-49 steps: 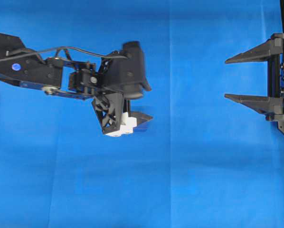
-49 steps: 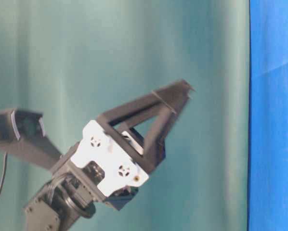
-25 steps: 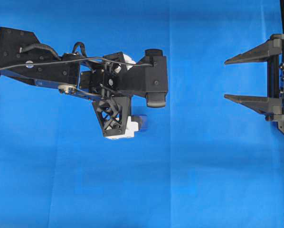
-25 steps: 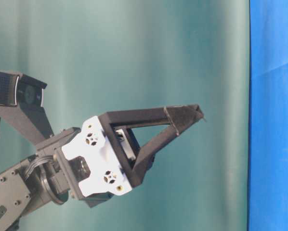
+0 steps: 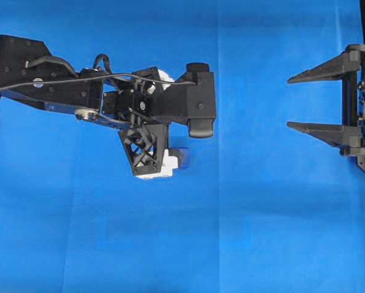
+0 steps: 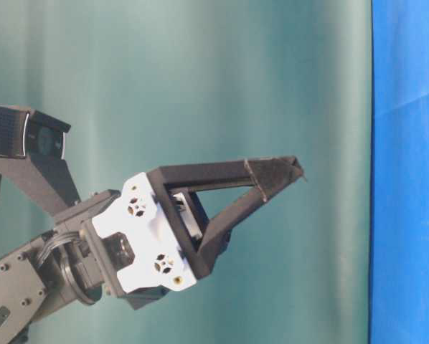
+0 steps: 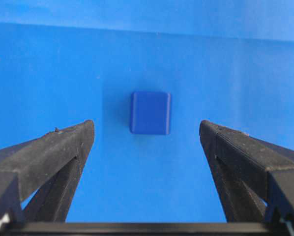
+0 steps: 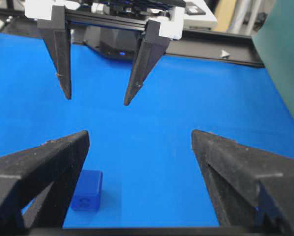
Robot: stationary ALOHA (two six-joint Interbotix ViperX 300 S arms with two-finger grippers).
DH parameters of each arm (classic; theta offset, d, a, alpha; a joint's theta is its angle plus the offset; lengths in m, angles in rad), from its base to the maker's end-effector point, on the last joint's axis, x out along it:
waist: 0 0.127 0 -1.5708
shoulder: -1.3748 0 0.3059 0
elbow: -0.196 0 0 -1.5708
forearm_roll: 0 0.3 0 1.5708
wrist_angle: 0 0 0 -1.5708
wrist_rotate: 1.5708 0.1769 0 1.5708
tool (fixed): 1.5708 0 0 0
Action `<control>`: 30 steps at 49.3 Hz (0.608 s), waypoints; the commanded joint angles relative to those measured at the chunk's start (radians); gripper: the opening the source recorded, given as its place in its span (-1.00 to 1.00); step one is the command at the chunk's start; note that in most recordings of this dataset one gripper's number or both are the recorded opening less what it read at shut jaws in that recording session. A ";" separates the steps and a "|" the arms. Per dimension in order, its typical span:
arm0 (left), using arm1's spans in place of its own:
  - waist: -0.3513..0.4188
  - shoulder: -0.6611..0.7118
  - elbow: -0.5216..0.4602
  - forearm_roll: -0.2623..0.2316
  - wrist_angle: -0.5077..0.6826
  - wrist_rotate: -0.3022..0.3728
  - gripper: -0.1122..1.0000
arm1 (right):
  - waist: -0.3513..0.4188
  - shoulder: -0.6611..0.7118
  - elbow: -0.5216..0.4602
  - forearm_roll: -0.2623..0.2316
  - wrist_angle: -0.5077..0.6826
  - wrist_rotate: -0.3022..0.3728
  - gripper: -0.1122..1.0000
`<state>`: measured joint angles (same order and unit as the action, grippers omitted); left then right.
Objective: Handover the blue block to the right arm after grasping it with the left arm, then place it in the designated position.
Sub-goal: 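Rotate the left gripper down over the blue cube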
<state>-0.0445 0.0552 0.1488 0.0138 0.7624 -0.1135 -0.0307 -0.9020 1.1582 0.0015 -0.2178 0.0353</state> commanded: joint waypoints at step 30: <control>-0.011 -0.014 -0.025 0.003 -0.002 -0.003 0.85 | -0.003 0.011 -0.026 0.003 -0.003 0.002 0.93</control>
<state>-0.0506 0.0552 0.1488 0.0138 0.7624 -0.1150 -0.0307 -0.8974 1.1597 0.0015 -0.2163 0.0353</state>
